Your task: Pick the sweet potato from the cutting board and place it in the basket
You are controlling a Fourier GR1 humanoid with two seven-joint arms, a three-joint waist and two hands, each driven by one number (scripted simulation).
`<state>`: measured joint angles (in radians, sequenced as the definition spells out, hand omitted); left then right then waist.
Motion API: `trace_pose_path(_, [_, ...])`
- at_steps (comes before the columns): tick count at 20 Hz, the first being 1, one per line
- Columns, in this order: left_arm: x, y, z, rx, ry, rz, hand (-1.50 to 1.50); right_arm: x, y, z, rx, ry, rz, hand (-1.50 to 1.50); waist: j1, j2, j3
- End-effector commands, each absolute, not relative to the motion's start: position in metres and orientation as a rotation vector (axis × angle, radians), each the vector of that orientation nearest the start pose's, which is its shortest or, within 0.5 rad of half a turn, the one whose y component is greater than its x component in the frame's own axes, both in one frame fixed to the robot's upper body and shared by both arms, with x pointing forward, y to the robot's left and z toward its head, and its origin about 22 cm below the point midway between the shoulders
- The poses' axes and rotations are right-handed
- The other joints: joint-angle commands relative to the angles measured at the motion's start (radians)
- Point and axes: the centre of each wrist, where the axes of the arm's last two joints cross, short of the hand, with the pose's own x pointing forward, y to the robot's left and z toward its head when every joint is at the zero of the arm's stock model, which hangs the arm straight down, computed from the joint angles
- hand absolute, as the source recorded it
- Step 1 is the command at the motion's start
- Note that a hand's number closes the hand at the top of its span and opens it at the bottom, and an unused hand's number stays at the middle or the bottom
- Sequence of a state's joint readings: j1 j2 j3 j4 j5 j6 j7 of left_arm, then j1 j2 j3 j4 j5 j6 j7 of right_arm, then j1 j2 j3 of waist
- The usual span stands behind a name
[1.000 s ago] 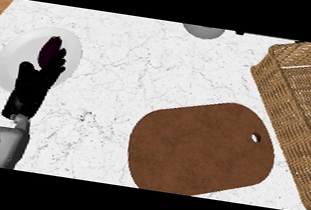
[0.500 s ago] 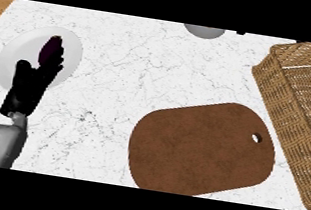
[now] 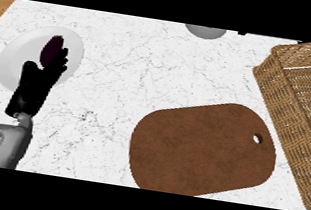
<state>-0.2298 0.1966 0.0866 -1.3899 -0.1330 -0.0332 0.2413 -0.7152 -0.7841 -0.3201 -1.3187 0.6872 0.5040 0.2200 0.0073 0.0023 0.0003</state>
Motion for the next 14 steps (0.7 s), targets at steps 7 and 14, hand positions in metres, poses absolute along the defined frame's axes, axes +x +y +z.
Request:
trace_pose_path(7, [0.291, 0.276, 0.011, 0.277, -1.367, -0.202, 0.00, 0.349, -0.421, 0.222, -0.997, -1.231, 0.682, 1.50, -0.002, -0.001, 0.000])
trace_pose_path(14, [0.281, 0.269, 0.023, 0.267, -1.366, -0.199, 0.00, 0.354, -0.443, 0.203, -0.915, -1.324, 0.588, -1.50, 0.001, -0.002, 0.000])
